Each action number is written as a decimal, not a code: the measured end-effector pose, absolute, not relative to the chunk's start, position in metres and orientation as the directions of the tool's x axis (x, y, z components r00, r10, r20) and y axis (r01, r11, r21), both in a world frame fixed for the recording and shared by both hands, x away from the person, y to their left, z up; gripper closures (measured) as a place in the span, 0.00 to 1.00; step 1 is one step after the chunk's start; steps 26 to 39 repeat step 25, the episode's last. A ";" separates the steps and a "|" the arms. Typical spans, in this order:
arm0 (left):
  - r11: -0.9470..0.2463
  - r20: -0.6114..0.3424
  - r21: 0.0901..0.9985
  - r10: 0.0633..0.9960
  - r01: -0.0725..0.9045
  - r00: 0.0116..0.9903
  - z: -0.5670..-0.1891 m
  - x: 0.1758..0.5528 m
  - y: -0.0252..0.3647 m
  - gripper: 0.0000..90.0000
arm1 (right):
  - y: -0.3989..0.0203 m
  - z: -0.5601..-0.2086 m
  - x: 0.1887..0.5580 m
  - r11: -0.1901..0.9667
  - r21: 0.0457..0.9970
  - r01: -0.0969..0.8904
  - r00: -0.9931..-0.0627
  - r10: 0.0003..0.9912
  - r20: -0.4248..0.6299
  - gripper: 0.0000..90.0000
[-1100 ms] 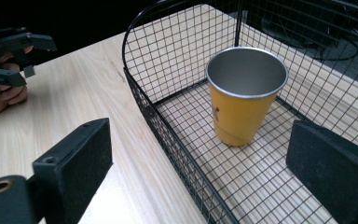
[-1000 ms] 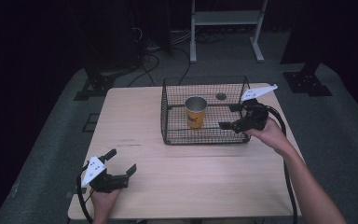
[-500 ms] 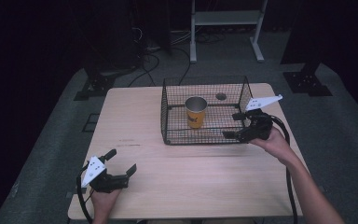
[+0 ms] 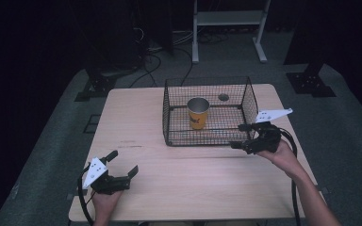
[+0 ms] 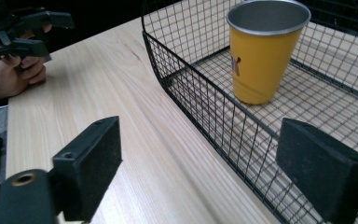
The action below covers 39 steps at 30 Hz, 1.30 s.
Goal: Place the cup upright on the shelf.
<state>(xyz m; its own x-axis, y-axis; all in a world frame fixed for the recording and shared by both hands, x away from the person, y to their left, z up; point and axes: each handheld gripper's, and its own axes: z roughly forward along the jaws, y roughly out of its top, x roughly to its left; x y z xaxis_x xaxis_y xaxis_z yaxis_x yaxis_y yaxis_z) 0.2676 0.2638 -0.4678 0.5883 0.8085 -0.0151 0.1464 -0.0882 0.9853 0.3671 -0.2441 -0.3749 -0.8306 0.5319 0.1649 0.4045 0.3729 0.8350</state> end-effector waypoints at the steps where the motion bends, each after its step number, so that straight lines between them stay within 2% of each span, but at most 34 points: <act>1: -0.088 -0.016 0.985 0.808 0.147 0.588 -0.468 0.268 0.264 0.01 | -0.245 -0.377 0.366 0.370 0.835 0.408 -0.829 0.533 0.169 0.14; 14: -0.087 -0.016 0.985 0.811 0.146 0.585 -0.468 0.267 0.264 0.01 | -0.251 -0.399 0.337 0.357 0.835 0.418 -0.813 0.556 0.170 0.14; 17: -0.084 -0.017 0.986 0.811 0.145 0.585 -0.468 0.267 0.264 0.01 | -0.255 -0.407 0.322 0.314 0.848 0.428 -0.801 0.567 0.194 0.14; 21: -0.084 -0.018 0.986 0.812 0.146 0.584 -0.468 0.267 0.264 0.01 | -0.264 -0.431 0.295 0.156 0.884 0.441 -0.768 0.575 0.282 0.14; 23: -0.084 -0.017 0.986 0.811 0.146 0.585 -0.468 0.267 0.264 0.01 | -0.269 -0.456 0.277 0.024 0.909 0.416 -0.767 0.546 0.337 0.15; 25: -0.083 -0.019 0.986 0.810 0.146 0.586 -0.468 0.268 0.264 0.01 | -0.268 -0.467 0.272 0.095 0.886 0.454 -0.762 0.556 0.331 0.15; 39: -0.083 -0.019 0.986 0.810 0.146 0.586 -0.468 0.268 0.264 0.01 | -0.268 -0.467 0.272 0.095 0.886 0.454 -0.762 0.556 0.331 0.15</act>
